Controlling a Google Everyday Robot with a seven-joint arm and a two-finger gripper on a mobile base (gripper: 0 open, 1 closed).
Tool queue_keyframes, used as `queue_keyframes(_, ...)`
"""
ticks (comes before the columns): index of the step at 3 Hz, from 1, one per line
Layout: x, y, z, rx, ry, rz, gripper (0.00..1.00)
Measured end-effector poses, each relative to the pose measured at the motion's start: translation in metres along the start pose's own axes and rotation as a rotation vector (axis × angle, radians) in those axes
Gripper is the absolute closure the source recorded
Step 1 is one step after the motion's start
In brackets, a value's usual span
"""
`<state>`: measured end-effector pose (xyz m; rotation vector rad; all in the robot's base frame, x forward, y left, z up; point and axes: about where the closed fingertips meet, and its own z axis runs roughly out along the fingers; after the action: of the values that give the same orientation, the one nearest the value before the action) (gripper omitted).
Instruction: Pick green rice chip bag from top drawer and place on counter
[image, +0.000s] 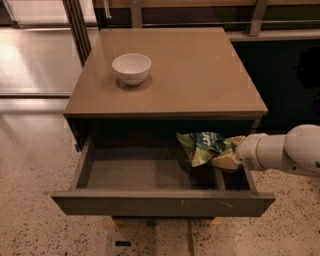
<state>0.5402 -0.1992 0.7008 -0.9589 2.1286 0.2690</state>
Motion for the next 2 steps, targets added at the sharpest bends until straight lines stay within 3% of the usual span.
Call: queue_keyframes(2,-0.036,-0.017,-0.05,0.033,-0.082,-0.077,1.0)
